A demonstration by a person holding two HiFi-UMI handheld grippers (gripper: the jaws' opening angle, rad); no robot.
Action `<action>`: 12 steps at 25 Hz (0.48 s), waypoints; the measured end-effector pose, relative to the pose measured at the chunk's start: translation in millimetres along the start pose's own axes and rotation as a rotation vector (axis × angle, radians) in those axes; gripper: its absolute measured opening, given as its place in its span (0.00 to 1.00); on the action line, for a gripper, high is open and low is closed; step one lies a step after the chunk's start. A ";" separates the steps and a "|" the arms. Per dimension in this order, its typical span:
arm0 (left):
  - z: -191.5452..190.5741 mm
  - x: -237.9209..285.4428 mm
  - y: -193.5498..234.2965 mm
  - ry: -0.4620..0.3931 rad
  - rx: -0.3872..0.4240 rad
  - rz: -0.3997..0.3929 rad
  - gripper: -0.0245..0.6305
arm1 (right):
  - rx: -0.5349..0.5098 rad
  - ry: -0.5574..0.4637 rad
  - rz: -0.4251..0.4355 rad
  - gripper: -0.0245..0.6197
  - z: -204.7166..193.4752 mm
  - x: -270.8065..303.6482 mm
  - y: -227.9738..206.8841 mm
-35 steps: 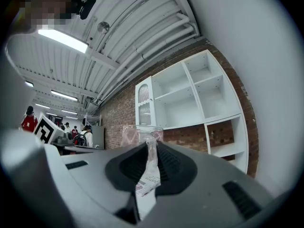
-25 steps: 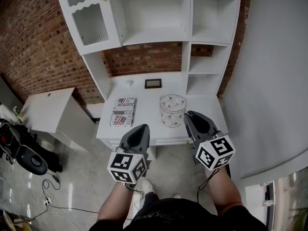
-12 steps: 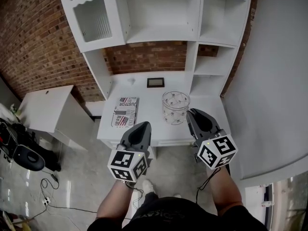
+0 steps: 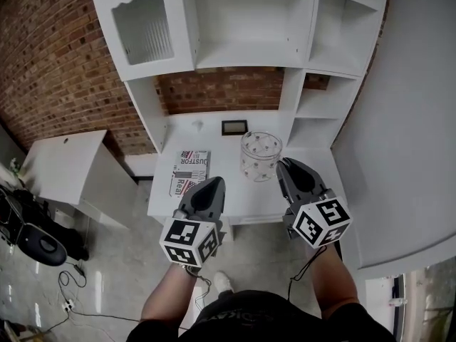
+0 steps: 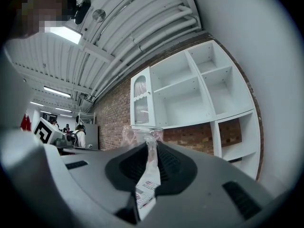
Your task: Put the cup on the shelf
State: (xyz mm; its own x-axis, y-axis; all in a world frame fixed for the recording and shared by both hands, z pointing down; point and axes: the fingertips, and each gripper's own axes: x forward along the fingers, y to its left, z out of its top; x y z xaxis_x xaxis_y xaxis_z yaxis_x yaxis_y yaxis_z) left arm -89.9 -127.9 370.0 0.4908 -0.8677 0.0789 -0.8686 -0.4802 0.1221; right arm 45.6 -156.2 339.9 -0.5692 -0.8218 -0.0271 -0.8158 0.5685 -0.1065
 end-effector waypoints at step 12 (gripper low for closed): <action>13.4 13.8 71.8 -0.004 0.001 -0.056 0.04 | -0.005 -0.014 -0.024 0.10 1.7 75.8 30.8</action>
State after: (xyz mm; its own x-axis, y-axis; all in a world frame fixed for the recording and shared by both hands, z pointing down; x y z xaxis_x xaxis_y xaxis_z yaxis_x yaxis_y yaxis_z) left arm -146.4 -176.0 366.6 0.5380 -0.8402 0.0679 -0.8401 -0.5277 0.1256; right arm -22.5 -201.0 332.9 -0.5483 -0.8354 -0.0382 -0.8295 0.5491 -0.1019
